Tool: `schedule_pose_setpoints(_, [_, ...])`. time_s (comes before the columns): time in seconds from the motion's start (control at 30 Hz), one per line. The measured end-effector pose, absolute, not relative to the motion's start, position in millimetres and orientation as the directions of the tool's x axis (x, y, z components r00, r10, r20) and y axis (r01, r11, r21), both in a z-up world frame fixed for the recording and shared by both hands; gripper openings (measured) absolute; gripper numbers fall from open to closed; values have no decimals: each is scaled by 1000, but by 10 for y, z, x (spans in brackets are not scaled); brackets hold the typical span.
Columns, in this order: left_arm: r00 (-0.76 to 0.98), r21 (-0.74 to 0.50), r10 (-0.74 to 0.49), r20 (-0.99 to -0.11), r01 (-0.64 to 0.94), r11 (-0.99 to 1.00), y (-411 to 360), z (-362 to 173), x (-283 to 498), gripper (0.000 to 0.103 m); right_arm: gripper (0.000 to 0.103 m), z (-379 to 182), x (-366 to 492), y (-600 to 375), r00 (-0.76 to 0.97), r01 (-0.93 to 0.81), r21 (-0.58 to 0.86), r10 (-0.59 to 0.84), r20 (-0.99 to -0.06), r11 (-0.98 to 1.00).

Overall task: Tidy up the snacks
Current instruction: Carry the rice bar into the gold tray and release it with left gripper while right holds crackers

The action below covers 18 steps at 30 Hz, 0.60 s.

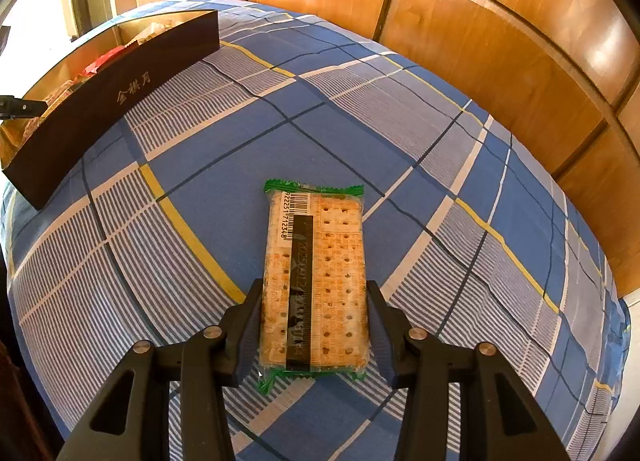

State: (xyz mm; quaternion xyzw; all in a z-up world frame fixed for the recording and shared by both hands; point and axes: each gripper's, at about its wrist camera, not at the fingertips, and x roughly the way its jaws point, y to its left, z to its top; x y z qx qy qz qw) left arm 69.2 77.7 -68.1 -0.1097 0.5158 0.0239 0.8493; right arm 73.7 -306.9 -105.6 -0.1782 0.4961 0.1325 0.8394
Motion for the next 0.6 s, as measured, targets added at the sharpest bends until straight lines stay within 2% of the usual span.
schedule_pose_setpoints(0.33, [545, -41, 41, -837, -137, 990, 636, -565, 567, 33, 48, -1041, 757, -3086, 464, -398, -160, 48, -885, 903])
schedule_pose_setpoints(0.6, [574, 0, 56, -817, -96, 995, 471, -522, 464, 33, 48, -1033, 801, -3084, 451, -401, -156, 46, -892, 903])
